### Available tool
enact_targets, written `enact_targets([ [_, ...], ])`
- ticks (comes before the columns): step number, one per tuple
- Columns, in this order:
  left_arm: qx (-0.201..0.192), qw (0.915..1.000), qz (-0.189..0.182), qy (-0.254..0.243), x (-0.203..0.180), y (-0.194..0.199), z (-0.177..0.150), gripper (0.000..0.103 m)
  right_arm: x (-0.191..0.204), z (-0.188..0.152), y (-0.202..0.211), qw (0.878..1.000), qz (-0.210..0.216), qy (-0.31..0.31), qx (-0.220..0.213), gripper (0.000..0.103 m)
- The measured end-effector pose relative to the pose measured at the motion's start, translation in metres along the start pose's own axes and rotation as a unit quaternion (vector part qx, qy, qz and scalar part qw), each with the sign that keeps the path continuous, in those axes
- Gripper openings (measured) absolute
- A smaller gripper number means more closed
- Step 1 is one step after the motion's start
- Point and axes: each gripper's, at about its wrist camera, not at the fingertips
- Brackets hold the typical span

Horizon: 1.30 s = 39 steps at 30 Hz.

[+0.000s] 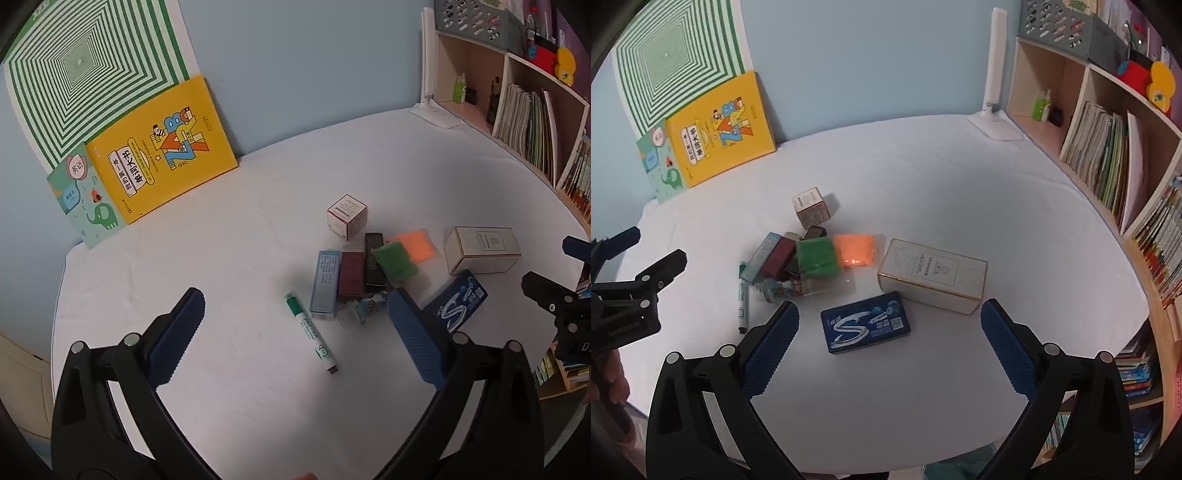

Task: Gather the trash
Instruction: 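Move both tools toward the cluster of items on the table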

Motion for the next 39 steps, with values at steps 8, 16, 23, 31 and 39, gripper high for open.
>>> enact_targets([
  [8, -0.008, 0.9999, -0.006, 0.005, 0.001, 0.004, 0.006, 0.097, 0.001, -0.001, 0.003, 1.0, 0.024, -0.011, 0.0, 0.098],
  [16, -0.015, 0.9995, -0.02, 0.018, 0.01, 0.0, 0.002, 0.097, 0.002, 0.0, 0.0, 1.0, 0.027, -0.013, 0.009, 0.098],
  [23, -0.011, 0.9996, -0.018, 0.02, 0.013, -0.007, 0.002, 0.097, 0.006, 0.004, -0.001, 1.0, 0.027, -0.004, 0.007, 0.098],
  [31, -0.006, 0.9995, -0.018, 0.026, 0.016, -0.013, 0.001, 0.097, 0.008, 0.006, -0.005, 1.0, 0.027, 0.0, 0.013, 0.098],
  [39, 0.001, 0.9992, -0.018, 0.034, 0.02, -0.018, -0.001, 0.097, 0.007, 0.007, -0.009, 1.0, 0.026, 0.004, 0.016, 0.098],
])
Point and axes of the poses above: each gripper's, at about its wrist camera, not at the fingertips, and y roughly against the way its jaws point, x to its left, z to its top, and after that the axes turned 15 degrees about -z, right-handed
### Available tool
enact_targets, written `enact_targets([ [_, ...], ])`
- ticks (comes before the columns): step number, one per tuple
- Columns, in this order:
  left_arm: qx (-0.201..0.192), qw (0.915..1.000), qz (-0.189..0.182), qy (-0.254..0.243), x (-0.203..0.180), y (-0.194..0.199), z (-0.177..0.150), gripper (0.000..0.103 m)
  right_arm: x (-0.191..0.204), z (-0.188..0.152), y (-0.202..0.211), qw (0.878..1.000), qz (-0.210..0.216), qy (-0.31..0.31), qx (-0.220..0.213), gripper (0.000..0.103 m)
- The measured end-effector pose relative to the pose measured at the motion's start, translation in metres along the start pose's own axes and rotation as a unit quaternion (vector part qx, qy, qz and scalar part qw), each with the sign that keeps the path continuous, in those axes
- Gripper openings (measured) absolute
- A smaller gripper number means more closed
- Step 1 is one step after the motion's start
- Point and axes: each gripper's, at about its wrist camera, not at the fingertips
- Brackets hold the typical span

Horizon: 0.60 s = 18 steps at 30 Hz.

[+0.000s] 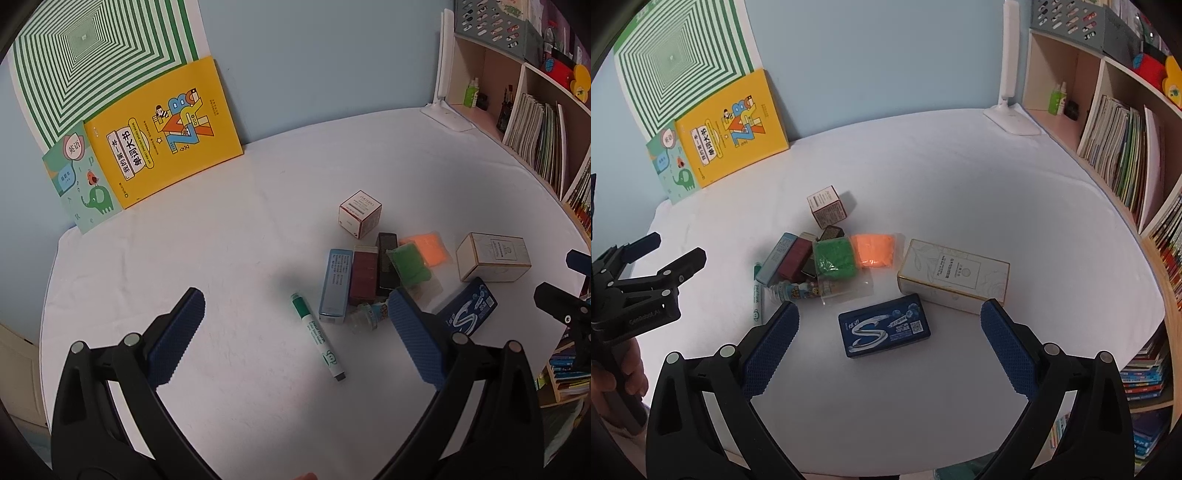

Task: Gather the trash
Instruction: 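Move both tools toward the cluster of items on the table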

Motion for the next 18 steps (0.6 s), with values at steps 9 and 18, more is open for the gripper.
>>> enact_targets([
  [9, 0.009, 1.0, -0.002, 0.003, 0.002, -0.003, -0.002, 0.097, 0.001, -0.003, -0.007, 1.0, 0.002, 0.004, 0.011, 0.098],
  [18, 0.021, 0.9997, -0.006, 0.006, 0.005, -0.01, -0.002, 0.097, 0.0, -0.003, -0.011, 1.0, 0.001, 0.009, 0.016, 0.098],
])
Point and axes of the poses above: each gripper's, at about its wrist camera, not at the fingertips, and y roughly against the way its jaws point, x to its left, z to its top, and after that the axes turned 15 degrees about -z, right-handed
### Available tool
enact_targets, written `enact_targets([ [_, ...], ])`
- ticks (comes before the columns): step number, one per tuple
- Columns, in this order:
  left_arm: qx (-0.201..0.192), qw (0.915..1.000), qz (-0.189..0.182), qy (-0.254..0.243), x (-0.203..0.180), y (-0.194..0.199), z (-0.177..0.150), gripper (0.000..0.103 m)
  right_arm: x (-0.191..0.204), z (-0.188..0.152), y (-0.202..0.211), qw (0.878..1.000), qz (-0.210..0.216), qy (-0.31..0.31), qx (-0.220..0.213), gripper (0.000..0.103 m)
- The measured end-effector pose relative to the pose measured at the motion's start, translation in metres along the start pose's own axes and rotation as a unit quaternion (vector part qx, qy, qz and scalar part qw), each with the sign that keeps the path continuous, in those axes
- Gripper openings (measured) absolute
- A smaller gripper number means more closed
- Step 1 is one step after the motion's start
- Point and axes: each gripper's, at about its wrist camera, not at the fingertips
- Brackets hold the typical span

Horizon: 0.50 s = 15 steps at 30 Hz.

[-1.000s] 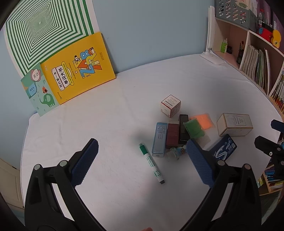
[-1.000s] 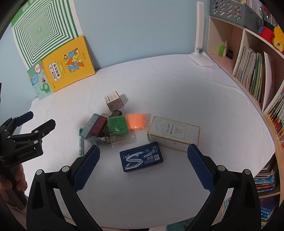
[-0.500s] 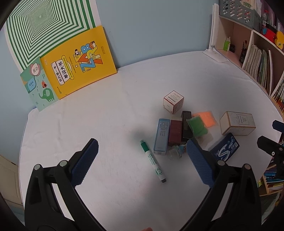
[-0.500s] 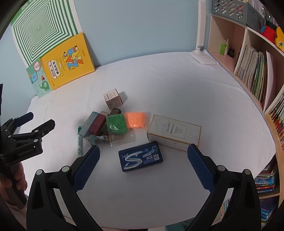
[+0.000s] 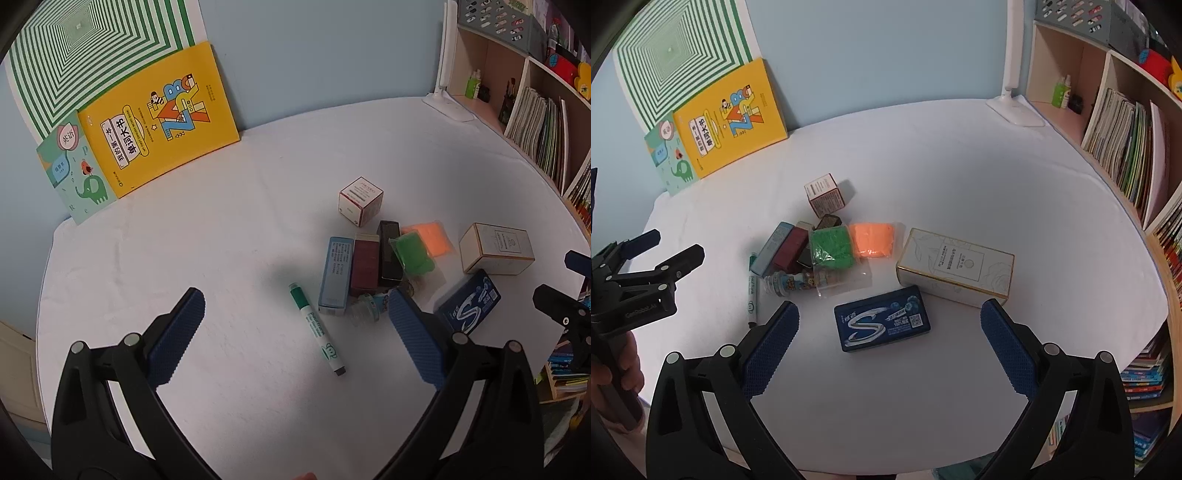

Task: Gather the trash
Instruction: 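Move both tools toward the cluster of items on the table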

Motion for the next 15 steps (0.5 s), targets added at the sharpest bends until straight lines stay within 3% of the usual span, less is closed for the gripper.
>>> enact_targets([
  [15, 0.019, 0.9998, -0.001, 0.002, 0.0, -0.016, 0.003, 0.097, -0.008, 0.008, -0.016, 1.0, -0.005, 0.013, 0.01, 0.098],
])
Point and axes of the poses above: each gripper's, at about its wrist camera, not at the fingertips, and y roughly against the way its jaws point, x to its left, z to its top, and after that the axes turned 15 degrees about -z, right-handed
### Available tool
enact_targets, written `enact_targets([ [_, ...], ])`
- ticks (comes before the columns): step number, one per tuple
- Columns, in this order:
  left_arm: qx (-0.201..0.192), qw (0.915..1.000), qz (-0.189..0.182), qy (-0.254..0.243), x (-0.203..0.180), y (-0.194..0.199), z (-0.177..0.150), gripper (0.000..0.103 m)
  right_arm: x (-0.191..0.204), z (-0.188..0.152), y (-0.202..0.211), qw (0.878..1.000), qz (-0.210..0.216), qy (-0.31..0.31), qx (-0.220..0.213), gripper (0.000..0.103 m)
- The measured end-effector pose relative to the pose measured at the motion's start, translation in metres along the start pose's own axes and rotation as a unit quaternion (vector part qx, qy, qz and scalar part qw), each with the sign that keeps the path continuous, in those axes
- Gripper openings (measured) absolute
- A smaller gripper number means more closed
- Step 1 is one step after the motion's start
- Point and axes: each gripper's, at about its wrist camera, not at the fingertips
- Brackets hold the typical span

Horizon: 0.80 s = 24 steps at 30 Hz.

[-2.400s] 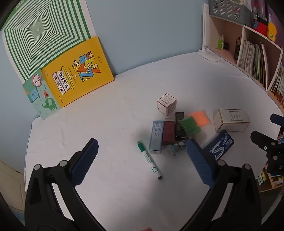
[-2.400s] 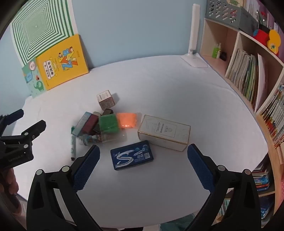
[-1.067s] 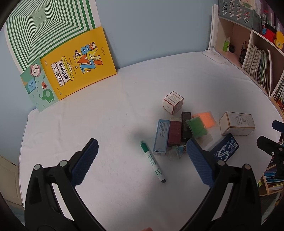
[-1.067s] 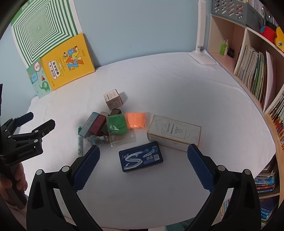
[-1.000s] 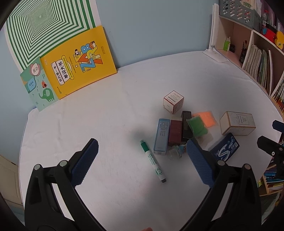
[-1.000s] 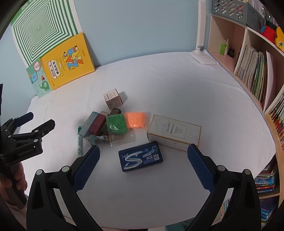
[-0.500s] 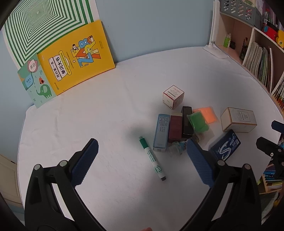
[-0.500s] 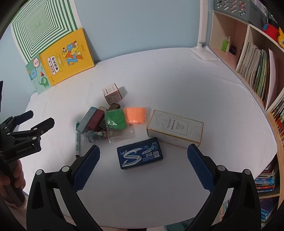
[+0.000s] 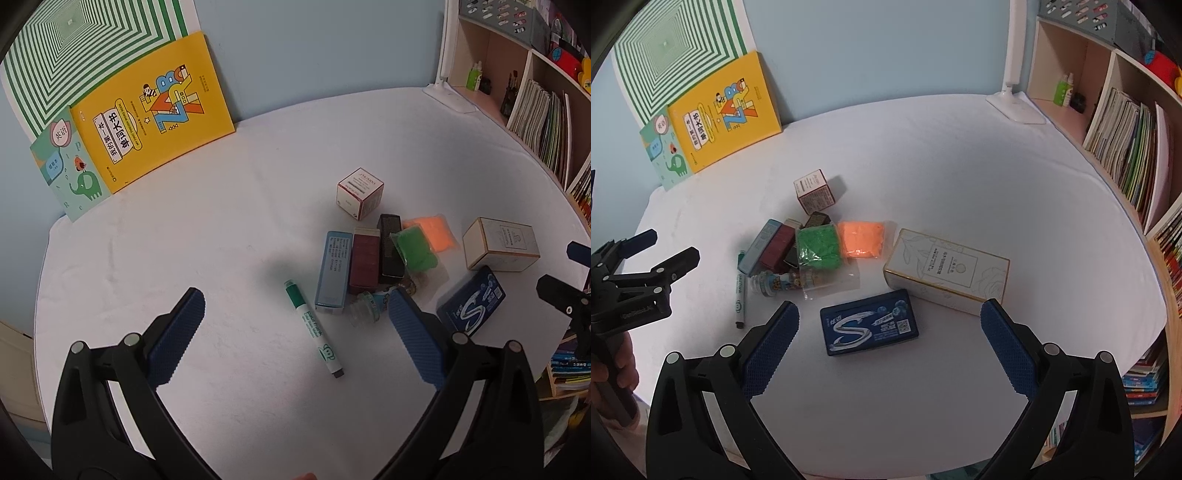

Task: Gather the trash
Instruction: 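Move both tools toward the cluster of items on the table, then grasp the white perfume box with the right tool while the left grasps the blue-white box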

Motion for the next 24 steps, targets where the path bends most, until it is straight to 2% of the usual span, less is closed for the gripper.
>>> enact_targets([
  [24, 0.057, 0.9978, -0.001, 0.034, 0.015, -0.04, 0.001, 0.097, -0.019, 0.013, -0.053, 0.999, 0.004, 0.026, 0.044, 0.097],
])
Point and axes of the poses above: each gripper's, at about its wrist camera, not at the fingertips, and y roughly against the way its jaws point, x to its left, z to its top, and after that the axes turned 15 degrees about -z, right-handed
